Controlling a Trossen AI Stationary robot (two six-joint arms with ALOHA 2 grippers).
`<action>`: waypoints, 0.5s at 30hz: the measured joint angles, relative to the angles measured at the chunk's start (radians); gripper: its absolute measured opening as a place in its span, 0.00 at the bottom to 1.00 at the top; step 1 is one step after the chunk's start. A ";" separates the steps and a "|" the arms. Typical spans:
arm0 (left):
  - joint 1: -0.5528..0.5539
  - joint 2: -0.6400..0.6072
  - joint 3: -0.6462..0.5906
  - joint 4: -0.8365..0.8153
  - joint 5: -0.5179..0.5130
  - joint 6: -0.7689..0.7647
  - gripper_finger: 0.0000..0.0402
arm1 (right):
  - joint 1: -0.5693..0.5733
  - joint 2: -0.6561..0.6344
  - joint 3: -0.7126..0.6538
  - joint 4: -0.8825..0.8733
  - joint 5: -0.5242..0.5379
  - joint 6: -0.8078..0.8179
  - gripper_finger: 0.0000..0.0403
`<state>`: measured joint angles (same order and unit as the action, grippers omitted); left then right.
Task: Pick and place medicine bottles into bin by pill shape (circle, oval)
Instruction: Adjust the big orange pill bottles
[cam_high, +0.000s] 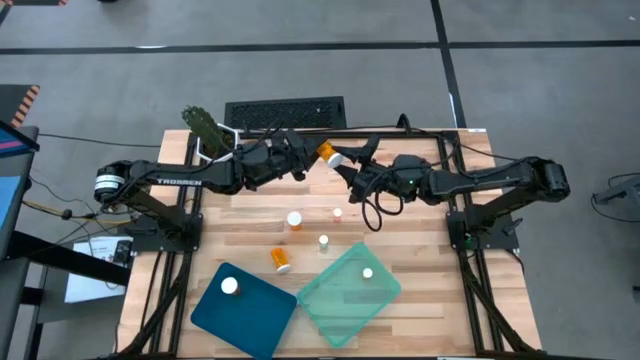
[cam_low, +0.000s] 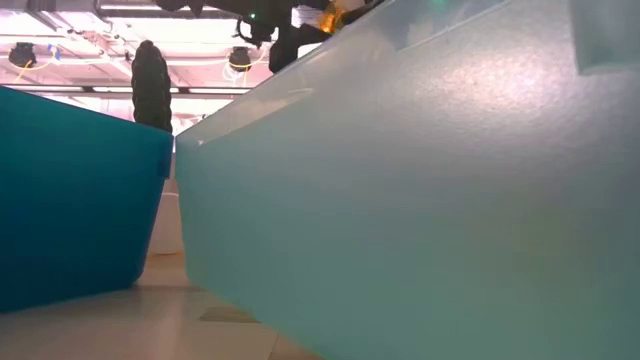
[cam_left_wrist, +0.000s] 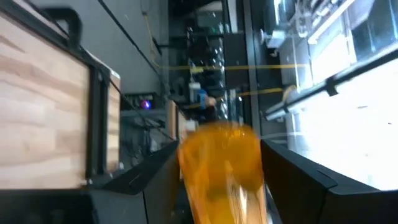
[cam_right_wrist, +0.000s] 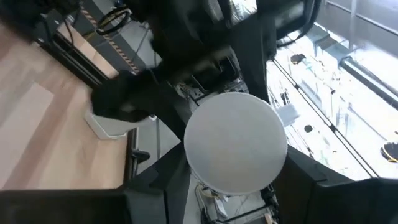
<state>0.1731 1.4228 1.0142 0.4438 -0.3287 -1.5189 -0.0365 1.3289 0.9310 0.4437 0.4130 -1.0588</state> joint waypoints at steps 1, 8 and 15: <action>0.002 0.000 0.000 -0.017 -0.001 0.000 0.54 | 0.004 0.000 0.000 -0.002 0.009 0.001 0.49; 0.066 -0.001 0.000 -0.036 0.063 0.054 0.57 | 0.024 -0.011 -0.002 -0.030 0.048 0.049 0.48; 0.137 -0.039 0.000 -0.039 0.156 0.168 0.58 | 0.024 -0.041 -0.001 -0.154 0.060 0.195 0.49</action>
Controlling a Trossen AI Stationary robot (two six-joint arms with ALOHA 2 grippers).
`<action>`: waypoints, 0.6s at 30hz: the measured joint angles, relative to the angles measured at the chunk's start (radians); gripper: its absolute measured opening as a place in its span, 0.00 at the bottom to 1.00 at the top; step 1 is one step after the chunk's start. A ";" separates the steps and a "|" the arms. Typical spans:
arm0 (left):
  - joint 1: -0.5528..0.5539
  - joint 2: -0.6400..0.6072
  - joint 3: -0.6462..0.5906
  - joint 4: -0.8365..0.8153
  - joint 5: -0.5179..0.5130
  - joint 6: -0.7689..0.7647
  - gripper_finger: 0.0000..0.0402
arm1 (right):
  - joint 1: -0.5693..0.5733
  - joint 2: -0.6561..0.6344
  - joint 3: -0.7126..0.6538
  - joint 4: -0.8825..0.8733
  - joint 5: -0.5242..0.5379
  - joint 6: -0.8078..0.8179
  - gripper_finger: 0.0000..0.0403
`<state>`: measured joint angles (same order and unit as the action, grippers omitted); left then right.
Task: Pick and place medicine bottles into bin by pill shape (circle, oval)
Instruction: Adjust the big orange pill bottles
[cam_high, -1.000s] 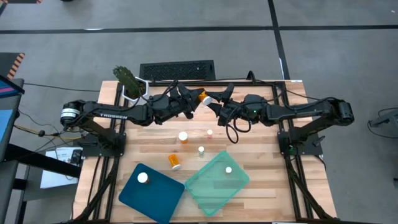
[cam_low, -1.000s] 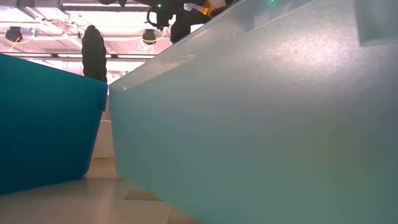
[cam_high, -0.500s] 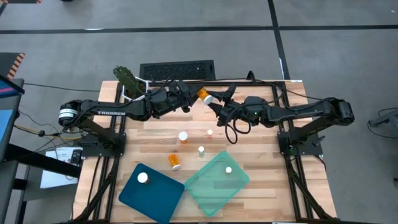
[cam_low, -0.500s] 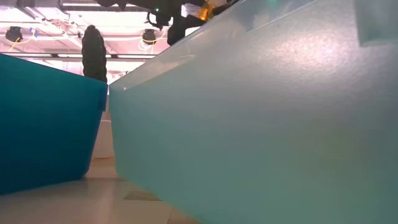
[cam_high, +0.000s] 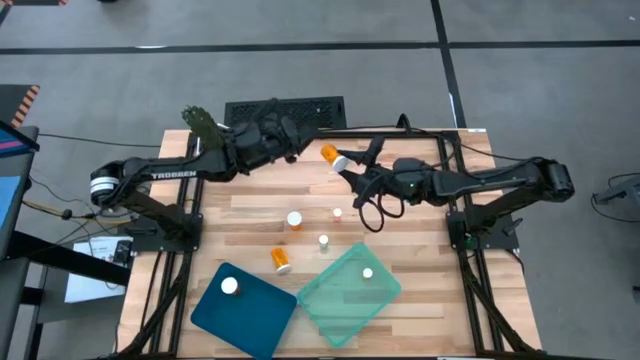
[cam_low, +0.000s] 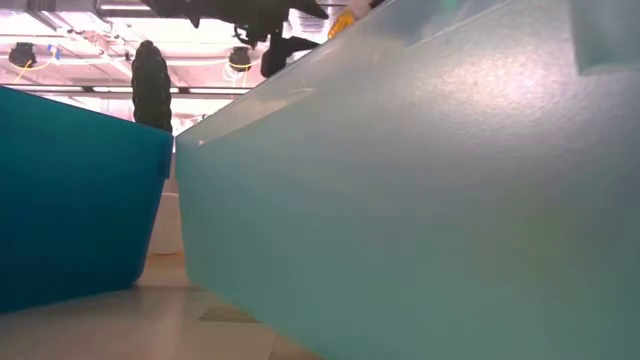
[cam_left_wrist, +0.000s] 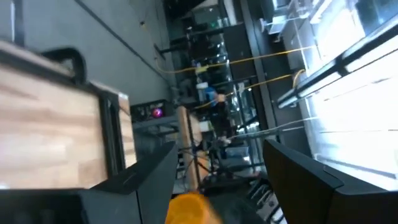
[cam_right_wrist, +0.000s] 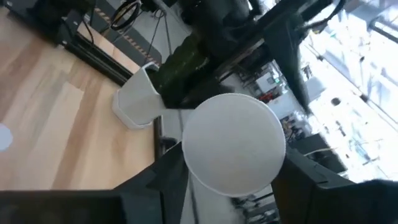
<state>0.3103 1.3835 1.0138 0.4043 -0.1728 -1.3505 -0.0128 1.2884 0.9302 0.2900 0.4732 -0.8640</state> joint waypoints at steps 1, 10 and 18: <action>0.012 -0.009 0.000 -0.009 0.005 0.016 0.58 | 0.000 -0.004 0.000 -0.007 0.000 0.011 0.50; 0.088 -0.047 0.000 -0.124 0.111 0.155 0.58 | -0.023 -0.020 0.000 -0.074 -0.008 0.144 0.49; 0.147 -0.128 0.000 -0.203 0.290 0.403 0.58 | -0.163 -0.003 -0.002 -0.314 -0.265 0.554 0.52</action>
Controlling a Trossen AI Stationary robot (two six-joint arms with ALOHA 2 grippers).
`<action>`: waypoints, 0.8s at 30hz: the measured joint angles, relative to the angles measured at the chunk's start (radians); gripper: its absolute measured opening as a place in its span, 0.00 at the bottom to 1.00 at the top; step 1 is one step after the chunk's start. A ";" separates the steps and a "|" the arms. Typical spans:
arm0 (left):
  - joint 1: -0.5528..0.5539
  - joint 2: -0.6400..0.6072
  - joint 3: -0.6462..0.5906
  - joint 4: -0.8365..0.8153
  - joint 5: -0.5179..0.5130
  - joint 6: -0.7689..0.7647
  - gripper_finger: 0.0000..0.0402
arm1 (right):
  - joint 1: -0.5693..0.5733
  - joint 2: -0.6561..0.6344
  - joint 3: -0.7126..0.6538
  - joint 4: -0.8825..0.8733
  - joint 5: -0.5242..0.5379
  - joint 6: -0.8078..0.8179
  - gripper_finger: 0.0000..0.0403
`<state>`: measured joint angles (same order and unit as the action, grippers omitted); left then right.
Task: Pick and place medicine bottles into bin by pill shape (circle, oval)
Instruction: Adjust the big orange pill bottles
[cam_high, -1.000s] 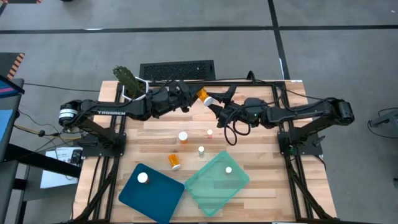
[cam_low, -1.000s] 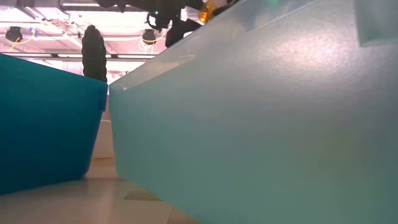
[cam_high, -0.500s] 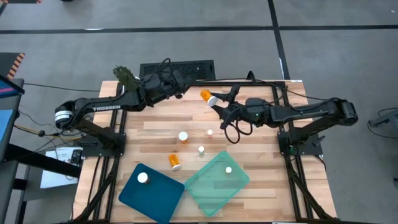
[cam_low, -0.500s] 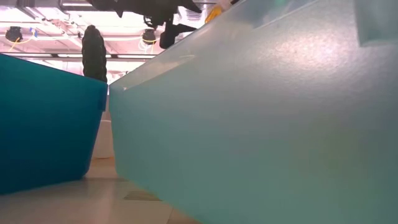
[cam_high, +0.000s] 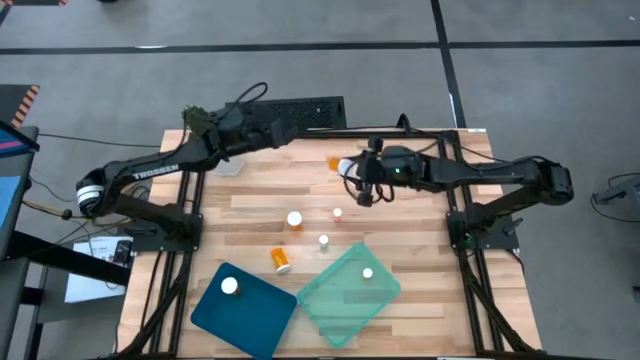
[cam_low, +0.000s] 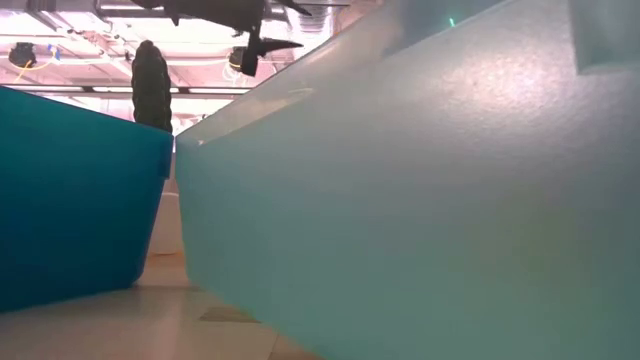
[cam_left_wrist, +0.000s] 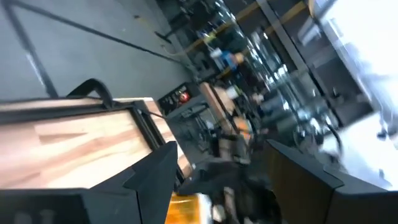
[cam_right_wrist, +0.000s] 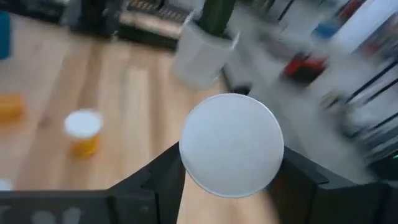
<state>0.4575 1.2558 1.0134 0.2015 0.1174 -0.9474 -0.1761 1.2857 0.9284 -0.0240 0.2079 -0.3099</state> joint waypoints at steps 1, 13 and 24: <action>0.007 -0.014 0.000 -0.015 0.022 0.030 0.58 | -0.017 0.008 0.000 -0.004 -0.032 0.027 0.52; 0.013 -0.125 0.001 -0.229 0.080 0.133 0.58 | -0.053 0.283 0.180 -0.190 -0.183 0.095 0.52; -0.003 -0.132 0.000 -0.348 0.114 0.168 0.57 | -0.071 0.541 0.389 -0.265 -0.183 0.101 0.52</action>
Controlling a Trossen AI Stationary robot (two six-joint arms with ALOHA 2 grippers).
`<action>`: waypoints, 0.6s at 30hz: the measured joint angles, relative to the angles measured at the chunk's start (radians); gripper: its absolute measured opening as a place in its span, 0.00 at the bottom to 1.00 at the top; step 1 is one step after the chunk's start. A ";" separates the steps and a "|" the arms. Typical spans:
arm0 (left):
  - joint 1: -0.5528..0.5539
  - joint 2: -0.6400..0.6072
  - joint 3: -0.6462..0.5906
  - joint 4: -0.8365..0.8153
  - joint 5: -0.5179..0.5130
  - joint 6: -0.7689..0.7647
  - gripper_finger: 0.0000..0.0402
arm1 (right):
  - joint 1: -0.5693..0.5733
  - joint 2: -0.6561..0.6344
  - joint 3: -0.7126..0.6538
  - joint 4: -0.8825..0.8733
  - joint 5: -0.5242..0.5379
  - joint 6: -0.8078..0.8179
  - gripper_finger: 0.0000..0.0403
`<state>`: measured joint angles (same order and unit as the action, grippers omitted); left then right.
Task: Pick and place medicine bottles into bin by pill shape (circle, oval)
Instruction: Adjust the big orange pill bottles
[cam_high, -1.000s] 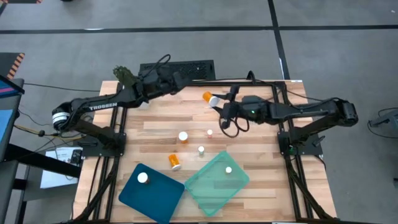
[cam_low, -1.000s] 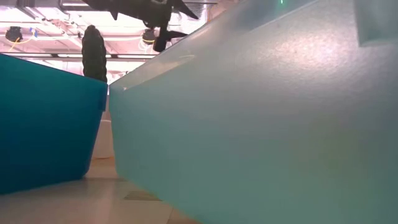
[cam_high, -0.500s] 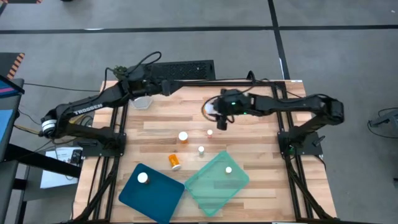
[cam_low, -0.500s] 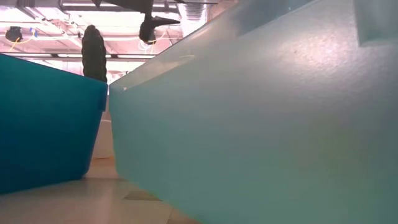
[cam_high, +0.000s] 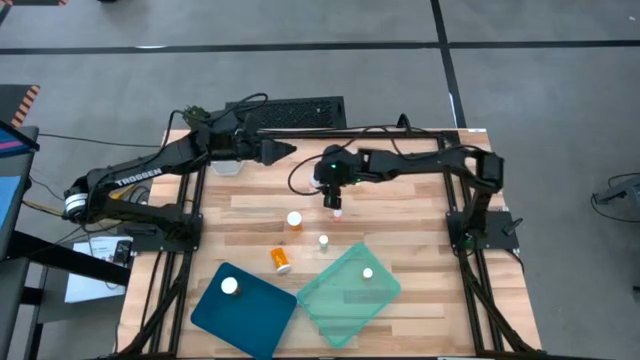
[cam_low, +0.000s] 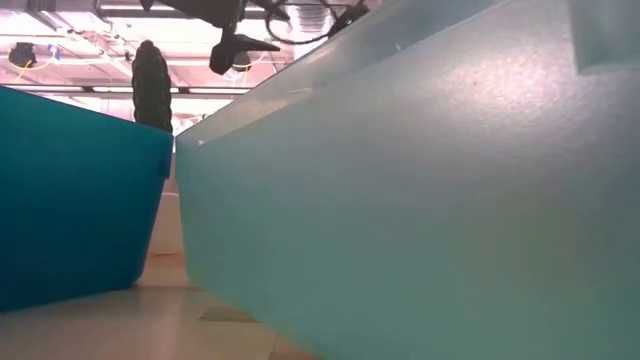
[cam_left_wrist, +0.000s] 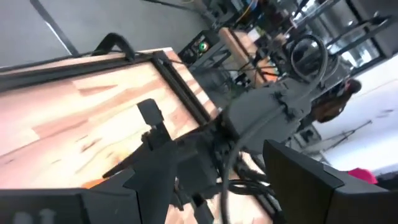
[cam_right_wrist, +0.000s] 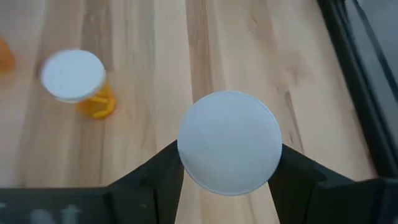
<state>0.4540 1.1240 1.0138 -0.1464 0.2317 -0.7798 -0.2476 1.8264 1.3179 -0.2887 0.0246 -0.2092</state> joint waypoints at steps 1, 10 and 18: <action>-0.003 0.000 0.000 -0.009 0.000 0.006 0.57 | -0.004 0.016 0.009 0.001 0.000 0.005 0.52; -0.010 0.000 0.000 -0.098 0.067 0.044 0.57 | -0.037 0.071 0.019 -0.056 -0.004 0.045 0.52; -0.010 0.000 0.000 -0.131 0.074 0.066 0.57 | -0.057 0.123 0.022 -0.040 -0.042 0.080 0.54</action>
<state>0.4438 1.1244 1.0138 -0.2775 0.3054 -0.7143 -0.3046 1.9494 1.3395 -0.3289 -0.0178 -0.1297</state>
